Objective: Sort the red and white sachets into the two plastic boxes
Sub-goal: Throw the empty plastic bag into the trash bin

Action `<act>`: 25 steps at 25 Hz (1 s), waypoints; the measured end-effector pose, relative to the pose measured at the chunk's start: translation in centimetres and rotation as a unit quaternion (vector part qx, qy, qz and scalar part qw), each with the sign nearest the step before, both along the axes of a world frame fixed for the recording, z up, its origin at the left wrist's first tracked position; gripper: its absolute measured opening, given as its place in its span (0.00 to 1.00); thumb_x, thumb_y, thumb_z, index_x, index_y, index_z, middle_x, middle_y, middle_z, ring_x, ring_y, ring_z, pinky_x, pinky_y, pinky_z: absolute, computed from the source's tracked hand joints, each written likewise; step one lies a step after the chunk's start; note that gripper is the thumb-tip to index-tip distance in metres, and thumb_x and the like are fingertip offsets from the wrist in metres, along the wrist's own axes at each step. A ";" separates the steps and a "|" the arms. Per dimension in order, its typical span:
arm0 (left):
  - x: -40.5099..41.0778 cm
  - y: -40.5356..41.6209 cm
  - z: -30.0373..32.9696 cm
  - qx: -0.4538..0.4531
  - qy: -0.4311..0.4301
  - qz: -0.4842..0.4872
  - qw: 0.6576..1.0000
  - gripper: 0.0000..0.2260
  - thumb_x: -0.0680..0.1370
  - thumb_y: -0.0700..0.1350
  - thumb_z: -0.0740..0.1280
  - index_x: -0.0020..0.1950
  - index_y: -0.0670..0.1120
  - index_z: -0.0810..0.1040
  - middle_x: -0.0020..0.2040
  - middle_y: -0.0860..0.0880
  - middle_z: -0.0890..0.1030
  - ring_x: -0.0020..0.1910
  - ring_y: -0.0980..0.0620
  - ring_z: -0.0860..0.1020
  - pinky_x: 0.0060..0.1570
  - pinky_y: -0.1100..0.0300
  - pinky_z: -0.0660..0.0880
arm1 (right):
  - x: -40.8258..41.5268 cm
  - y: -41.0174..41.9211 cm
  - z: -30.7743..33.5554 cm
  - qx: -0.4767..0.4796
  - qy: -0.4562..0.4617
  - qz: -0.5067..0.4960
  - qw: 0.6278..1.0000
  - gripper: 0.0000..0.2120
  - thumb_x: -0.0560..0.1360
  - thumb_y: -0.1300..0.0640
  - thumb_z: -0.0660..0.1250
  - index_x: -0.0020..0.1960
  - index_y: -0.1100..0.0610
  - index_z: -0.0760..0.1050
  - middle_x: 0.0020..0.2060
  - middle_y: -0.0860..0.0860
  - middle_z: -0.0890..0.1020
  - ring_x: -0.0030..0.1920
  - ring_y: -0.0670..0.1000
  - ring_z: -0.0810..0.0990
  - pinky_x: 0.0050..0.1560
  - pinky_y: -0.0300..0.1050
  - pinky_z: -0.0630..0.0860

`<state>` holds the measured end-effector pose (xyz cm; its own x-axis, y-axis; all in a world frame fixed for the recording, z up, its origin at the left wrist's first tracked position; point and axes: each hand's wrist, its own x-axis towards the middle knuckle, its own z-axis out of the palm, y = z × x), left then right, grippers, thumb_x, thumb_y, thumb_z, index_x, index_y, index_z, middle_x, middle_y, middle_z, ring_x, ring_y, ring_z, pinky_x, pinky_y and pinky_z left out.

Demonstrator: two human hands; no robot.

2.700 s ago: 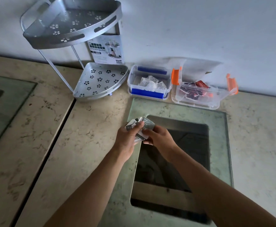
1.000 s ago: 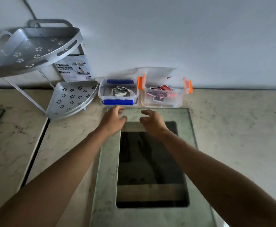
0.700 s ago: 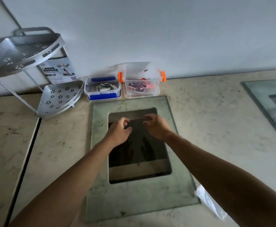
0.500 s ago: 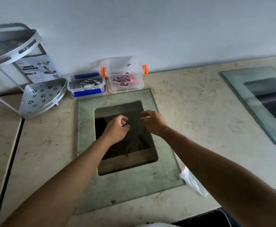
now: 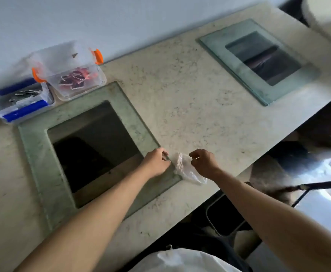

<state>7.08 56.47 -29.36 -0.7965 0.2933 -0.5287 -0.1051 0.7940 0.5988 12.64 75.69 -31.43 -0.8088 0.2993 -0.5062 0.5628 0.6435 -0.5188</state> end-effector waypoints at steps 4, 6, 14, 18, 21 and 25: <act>1.9 4.9 -2.7 -0.022 -0.029 -0.034 0.999 0.22 0.75 0.50 0.72 0.67 0.47 0.73 0.58 0.47 0.83 0.57 0.45 0.80 0.51 0.59 0.73 | 3.9 2.0 -2.0 0.003 -0.003 -0.025 1.000 0.20 0.71 0.65 0.65 0.62 0.56 0.79 0.57 0.54 0.77 0.55 0.57 0.79 0.53 0.41 0.74; 2.8 6.2 -3.6 -0.039 -0.021 -0.030 0.999 0.20 0.74 0.48 0.73 0.63 0.46 0.75 0.56 0.46 0.83 0.54 0.45 0.80 0.49 0.58 0.74 | 4.9 2.0 -2.2 -0.001 0.011 -0.017 1.000 0.25 0.70 0.65 0.64 0.67 0.56 0.74 0.59 0.54 0.76 0.57 0.56 0.78 0.56 0.43 0.75; 3.8 7.3 -4.8 0.010 -0.042 0.072 0.996 0.24 0.67 0.37 0.77 0.60 0.48 0.75 0.43 0.52 0.82 0.48 0.48 0.81 0.41 0.61 0.71 | 5.4 3.0 -3.1 -0.008 0.021 -0.016 1.000 0.20 0.75 0.55 0.66 0.67 0.51 0.73 0.58 0.56 0.74 0.56 0.58 0.76 0.58 0.51 0.76; 3.4 6.4 -3.5 0.123 -0.097 0.137 0.978 0.17 0.69 0.32 0.76 0.54 0.44 0.78 0.42 0.48 0.81 0.42 0.50 0.80 0.42 0.59 0.79 | 6.0 4.2 -2.9 -0.018 0.034 -0.033 0.999 0.16 0.74 0.50 0.70 0.60 0.51 0.78 0.58 0.54 0.71 0.61 0.54 0.69 0.65 0.47 0.69; 3.5 6.6 -2.6 0.186 -0.150 0.166 0.957 0.12 0.71 0.29 0.75 0.48 0.42 0.78 0.42 0.43 0.81 0.35 0.48 0.80 0.37 0.52 0.81 | 7.5 5.0 -2.4 -0.063 0.055 -0.076 0.994 0.10 0.73 0.52 0.72 0.53 0.52 0.80 0.55 0.52 0.73 0.58 0.52 0.70 0.59 0.42 0.68; 5.8 10.8 -2.3 0.208 -0.175 0.111 0.956 0.09 0.72 0.31 0.74 0.44 0.41 0.77 0.38 0.42 0.80 0.30 0.48 0.79 0.31 0.55 0.80 | 12.4 7.4 -1.7 -0.176 0.094 -0.285 0.938 0.07 0.72 0.58 0.74 0.48 0.59 0.81 0.42 0.52 0.84 0.39 0.48 0.83 0.42 0.44 0.78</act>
<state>12.89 67.25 -31.70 -0.6593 0.3811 -0.6482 -0.4950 0.4289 0.7556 25.03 83.08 -33.11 -0.6521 0.5520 -0.5198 0.6415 0.0363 -0.7663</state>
